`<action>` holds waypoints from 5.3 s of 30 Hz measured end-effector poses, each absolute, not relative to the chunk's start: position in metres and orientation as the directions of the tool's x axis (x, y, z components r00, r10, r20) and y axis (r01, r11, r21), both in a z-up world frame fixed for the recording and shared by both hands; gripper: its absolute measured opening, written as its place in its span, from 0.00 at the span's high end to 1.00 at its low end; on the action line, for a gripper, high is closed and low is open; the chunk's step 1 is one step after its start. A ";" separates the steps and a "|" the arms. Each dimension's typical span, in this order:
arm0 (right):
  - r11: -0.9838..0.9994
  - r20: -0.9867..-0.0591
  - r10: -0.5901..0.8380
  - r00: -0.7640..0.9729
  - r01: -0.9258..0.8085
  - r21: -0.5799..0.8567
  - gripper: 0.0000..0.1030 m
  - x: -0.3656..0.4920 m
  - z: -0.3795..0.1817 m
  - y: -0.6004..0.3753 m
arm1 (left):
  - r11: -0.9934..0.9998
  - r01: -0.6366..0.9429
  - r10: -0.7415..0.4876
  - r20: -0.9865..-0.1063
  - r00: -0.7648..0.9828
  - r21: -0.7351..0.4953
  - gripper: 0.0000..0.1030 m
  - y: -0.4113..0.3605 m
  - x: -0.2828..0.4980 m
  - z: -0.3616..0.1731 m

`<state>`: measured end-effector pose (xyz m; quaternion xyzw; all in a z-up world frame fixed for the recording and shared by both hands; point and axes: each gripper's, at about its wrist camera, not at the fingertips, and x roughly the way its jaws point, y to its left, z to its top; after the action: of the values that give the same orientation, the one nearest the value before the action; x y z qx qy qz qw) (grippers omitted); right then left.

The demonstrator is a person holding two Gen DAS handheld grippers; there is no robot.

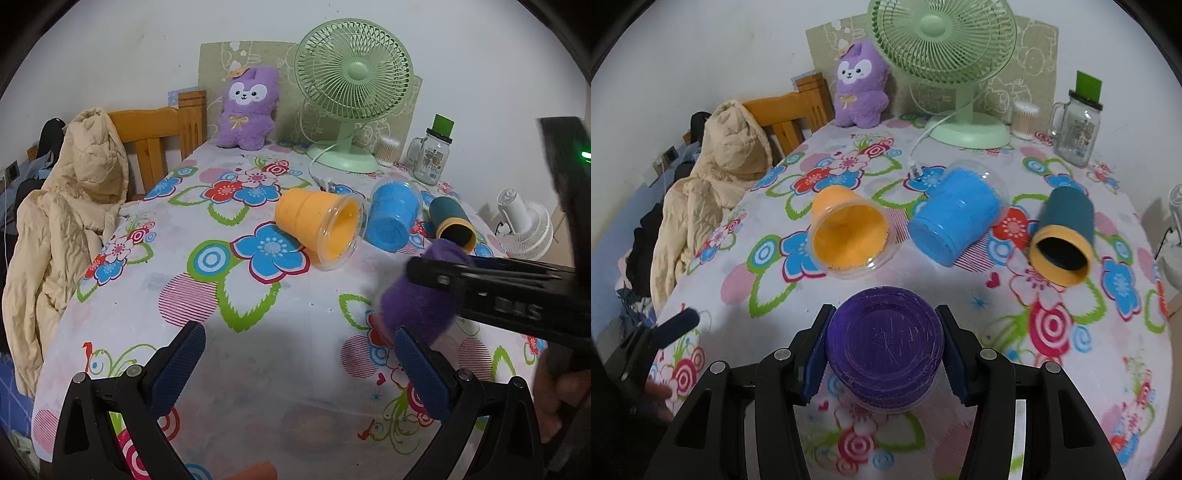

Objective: Flip cup upside down
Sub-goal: 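Rotate the purple cup over with the right gripper and lower it, then open the right gripper and pull it back from the cup, then move the left gripper to the purple cup and close on it, then lift and tilt the purple cup with the left gripper, set it down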

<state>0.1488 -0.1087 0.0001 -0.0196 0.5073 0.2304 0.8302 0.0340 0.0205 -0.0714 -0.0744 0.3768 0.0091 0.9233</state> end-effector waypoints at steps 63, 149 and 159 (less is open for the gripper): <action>0.893 -0.660 0.445 0.606 -0.240 0.381 0.19 0.029 0.047 -0.238 | 0.991 0.005 -0.091 -0.646 0.758 -0.133 0.00 -0.047 -0.020 -0.043; 0.885 -0.746 0.465 0.477 -0.222 0.410 0.19 0.047 -0.002 -0.256 | 0.967 0.228 -0.207 -0.880 0.427 -0.117 0.46 -0.069 0.040 -0.035; 0.888 -0.757 0.459 0.464 -0.218 0.405 0.19 0.048 -0.007 -0.257 | 0.965 0.249 -0.188 -0.873 0.451 -0.079 0.49 -0.075 0.041 -0.032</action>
<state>0.0479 -0.2574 -0.0066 0.1266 0.4775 0.2000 0.8462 0.0414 -0.0750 -0.0316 0.0299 0.5080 -0.1283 0.8512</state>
